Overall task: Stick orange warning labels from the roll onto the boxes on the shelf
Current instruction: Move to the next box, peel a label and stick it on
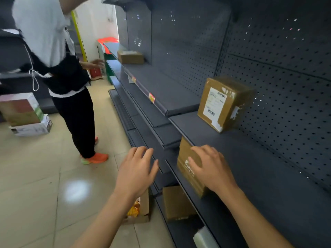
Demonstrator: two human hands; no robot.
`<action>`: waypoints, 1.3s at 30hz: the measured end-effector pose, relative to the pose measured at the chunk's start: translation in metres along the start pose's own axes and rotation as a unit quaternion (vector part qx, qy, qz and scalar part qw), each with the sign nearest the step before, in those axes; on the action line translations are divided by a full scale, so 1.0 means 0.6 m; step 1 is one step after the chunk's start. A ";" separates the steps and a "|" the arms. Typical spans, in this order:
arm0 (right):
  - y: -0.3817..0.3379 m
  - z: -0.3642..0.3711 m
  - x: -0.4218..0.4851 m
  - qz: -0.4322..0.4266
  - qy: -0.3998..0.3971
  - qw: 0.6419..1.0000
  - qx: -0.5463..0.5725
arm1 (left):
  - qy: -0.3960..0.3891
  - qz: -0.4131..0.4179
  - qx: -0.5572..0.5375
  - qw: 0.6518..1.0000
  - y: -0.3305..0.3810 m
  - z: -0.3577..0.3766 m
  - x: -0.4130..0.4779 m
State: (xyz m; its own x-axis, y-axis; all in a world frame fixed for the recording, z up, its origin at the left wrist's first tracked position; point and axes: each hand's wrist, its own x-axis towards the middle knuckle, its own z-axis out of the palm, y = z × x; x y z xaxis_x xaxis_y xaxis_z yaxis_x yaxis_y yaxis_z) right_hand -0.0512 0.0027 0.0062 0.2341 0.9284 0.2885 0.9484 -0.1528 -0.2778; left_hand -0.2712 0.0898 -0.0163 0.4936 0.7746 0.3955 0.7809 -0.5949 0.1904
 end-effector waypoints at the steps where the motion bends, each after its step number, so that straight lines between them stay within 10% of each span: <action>1: 0.010 0.004 0.023 0.006 0.001 1.000 0.006 | 0.000 0.008 0.002 1.000 -0.001 0.007 0.027; 16: 0.130 0.032 0.238 0.142 0.043 0.985 0.084 | -0.084 0.030 -0.156 0.984 0.004 0.102 0.318; 25: 0.199 -0.009 0.283 0.384 0.177 0.879 0.222 | -0.169 0.018 -0.387 0.906 0.071 0.178 0.524; 34: 0.207 -0.035 0.328 0.395 0.130 0.844 0.338 | -0.295 -0.022 -0.542 0.787 0.158 0.247 0.680; 39: 0.206 -0.023 0.316 0.403 0.175 0.835 0.333 | -0.288 0.037 -0.558 0.777 0.177 0.232 0.648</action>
State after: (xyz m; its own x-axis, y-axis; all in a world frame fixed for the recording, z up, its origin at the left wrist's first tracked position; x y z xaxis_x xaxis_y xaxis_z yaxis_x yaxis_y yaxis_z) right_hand 0.1131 0.1550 0.0394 0.8967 0.4421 -0.0201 0.1516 -0.3494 -0.9246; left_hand 0.0570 0.3575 0.0323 0.8626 0.5047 0.0361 0.0815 -0.2089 0.9745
